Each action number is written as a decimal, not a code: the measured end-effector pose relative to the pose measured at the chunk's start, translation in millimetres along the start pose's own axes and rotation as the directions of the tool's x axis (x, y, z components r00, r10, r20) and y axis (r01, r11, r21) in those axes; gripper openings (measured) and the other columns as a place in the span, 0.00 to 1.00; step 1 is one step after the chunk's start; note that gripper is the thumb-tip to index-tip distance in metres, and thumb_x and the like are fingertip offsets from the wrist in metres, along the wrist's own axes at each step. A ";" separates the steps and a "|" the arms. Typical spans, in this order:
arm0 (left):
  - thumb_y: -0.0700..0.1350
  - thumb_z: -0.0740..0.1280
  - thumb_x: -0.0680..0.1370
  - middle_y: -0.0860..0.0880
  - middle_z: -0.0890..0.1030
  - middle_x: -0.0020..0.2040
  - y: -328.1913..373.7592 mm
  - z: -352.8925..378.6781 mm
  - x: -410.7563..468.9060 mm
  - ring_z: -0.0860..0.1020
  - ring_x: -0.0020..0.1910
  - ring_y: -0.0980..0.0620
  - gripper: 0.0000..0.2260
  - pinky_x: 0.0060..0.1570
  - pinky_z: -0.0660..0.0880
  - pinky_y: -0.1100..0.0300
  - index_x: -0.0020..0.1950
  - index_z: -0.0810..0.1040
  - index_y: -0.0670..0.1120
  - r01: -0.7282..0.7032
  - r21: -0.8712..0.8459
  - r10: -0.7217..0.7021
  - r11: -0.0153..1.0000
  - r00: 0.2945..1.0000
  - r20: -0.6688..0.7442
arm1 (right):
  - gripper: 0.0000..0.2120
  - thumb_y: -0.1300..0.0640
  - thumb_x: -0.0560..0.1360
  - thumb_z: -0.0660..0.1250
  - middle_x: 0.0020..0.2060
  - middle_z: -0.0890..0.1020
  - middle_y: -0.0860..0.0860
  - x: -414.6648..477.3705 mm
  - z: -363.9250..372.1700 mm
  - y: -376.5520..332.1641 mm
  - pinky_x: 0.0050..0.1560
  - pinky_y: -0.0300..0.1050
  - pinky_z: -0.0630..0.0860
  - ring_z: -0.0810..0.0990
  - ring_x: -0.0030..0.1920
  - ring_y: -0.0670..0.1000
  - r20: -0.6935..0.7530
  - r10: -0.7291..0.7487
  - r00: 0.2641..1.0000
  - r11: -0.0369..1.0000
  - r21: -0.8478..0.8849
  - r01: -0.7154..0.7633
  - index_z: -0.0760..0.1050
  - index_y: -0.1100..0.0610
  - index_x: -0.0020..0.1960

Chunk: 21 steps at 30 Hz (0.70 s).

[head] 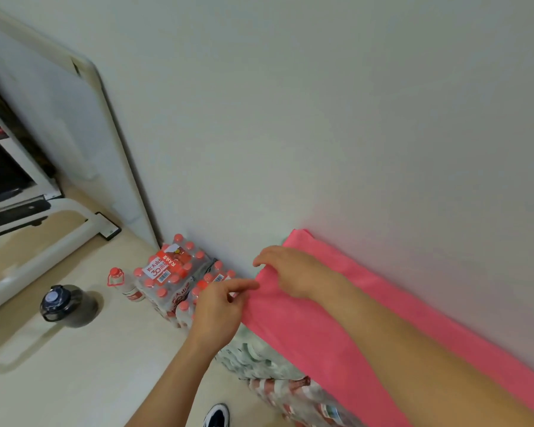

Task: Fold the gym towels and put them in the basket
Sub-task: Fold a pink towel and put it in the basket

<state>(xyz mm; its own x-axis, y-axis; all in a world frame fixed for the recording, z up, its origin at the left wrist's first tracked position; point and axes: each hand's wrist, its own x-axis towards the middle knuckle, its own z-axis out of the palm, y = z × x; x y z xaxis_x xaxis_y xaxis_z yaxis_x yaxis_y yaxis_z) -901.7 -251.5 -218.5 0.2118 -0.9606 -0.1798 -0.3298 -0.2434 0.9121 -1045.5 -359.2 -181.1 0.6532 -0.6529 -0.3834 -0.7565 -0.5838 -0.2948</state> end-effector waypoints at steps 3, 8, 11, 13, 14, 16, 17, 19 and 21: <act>0.34 0.65 0.76 0.76 0.77 0.40 -8.1 -7.5 -0.2 0.76 0.42 0.72 0.15 0.40 0.69 0.76 0.48 0.85 0.53 -0.004 0.017 0.004 1.000 1.000 0.011 | 0.19 0.68 0.73 0.58 0.58 0.76 0.54 22.0 -9.4 5.6 0.54 0.48 0.72 0.76 0.58 0.56 0.074 0.024 0.997 0.987 -0.158 -0.012 0.75 0.55 0.60; 0.32 0.64 0.76 0.65 0.82 0.42 -20.4 -16.3 -0.3 0.75 0.40 0.71 0.17 0.40 0.68 0.77 0.47 0.85 0.53 -0.023 0.053 0.020 0.998 0.998 0.064 | 0.14 0.67 0.71 0.59 0.51 0.76 0.52 33.2 -28.6 17.3 0.47 0.47 0.70 0.76 0.51 0.55 0.138 0.032 0.990 0.954 -0.299 0.011 0.75 0.53 0.50; 0.31 0.64 0.75 0.63 0.82 0.45 -25.5 -17.4 0.6 0.76 0.44 0.69 0.19 0.41 0.68 0.76 0.46 0.85 0.55 -0.049 0.074 0.043 0.996 0.995 0.089 | 0.11 0.66 0.72 0.58 0.51 0.74 0.53 40.6 -36.9 25.3 0.40 0.47 0.67 0.72 0.44 0.55 0.114 0.095 0.989 0.941 -0.334 -0.052 0.72 0.51 0.45; 0.31 0.64 0.75 0.63 0.82 0.46 -29.9 -18.1 3.4 0.76 0.45 0.68 0.20 0.41 0.68 0.76 0.45 0.84 0.56 -0.043 0.080 0.037 0.996 0.996 0.082 | 0.11 0.66 0.73 0.57 0.50 0.73 0.54 42.9 -40.2 33.4 0.39 0.47 0.64 0.72 0.43 0.56 0.057 0.131 0.990 0.923 -0.371 -0.101 0.73 0.54 0.48; 0.31 0.64 0.75 0.63 0.82 0.46 -32.0 -18.5 5.0 0.76 0.46 0.68 0.20 0.42 0.68 0.76 0.46 0.84 0.56 -0.042 0.093 0.034 0.995 0.996 0.082 | 0.11 0.66 0.73 0.57 0.50 0.73 0.55 44.0 -40.2 38.5 0.39 0.47 0.65 0.74 0.44 0.57 0.017 0.146 0.989 0.911 -0.391 -0.128 0.74 0.56 0.50; 0.33 0.64 0.76 0.64 0.82 0.48 -34.2 -19.6 7.5 0.76 0.48 0.67 0.19 0.43 0.68 0.76 0.47 0.84 0.57 -0.047 0.140 0.033 0.989 0.994 0.101 | 0.11 0.66 0.74 0.57 0.49 0.72 0.55 45.6 -37.6 45.9 0.38 0.47 0.67 0.76 0.45 0.58 -0.062 0.182 0.981 0.893 -0.408 -0.191 0.75 0.57 0.51; 0.34 0.64 0.77 0.64 0.81 0.49 -34.5 -20.4 8.5 0.76 0.49 0.67 0.18 0.44 0.67 0.77 0.48 0.83 0.57 -0.053 0.165 0.035 0.985 0.993 0.115 | 0.10 0.66 0.74 0.58 0.49 0.72 0.55 47.3 -35.7 48.0 0.37 0.47 0.67 0.76 0.45 0.58 -0.087 0.197 0.976 0.885 -0.413 -0.215 0.75 0.58 0.50; 0.37 0.63 0.78 0.66 0.80 0.50 -34.6 -22.4 10.4 0.76 0.50 0.67 0.16 0.46 0.67 0.77 0.49 0.82 0.58 -0.063 0.210 0.031 0.976 0.988 0.151 | 0.07 0.65 0.75 0.58 0.50 0.73 0.56 49.7 -34.3 47.0 0.38 0.47 0.67 0.76 0.45 0.58 -0.127 0.240 0.962 0.879 -0.392 -0.271 0.74 0.60 0.49; 0.37 0.63 0.77 0.66 0.80 0.49 -36.5 -23.6 12.7 0.76 0.49 0.67 0.16 0.47 0.70 0.73 0.48 0.81 0.59 -0.070 0.238 0.022 0.969 0.979 0.201 | 0.06 0.65 0.76 0.58 0.52 0.73 0.57 49.4 -36.1 46.0 0.40 0.47 0.67 0.76 0.48 0.59 -0.171 0.319 0.932 0.877 -0.320 -0.359 0.73 0.60 0.48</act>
<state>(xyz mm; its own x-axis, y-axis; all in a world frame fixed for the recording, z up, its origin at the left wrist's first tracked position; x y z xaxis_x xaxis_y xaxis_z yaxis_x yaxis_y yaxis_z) -865.2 -251.6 -245.4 0.0152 -0.9729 -0.2305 -0.5538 -0.2002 0.8083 -1046.9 -435.8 -182.0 0.3731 -0.8774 -0.3016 -0.8876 -0.4322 0.1595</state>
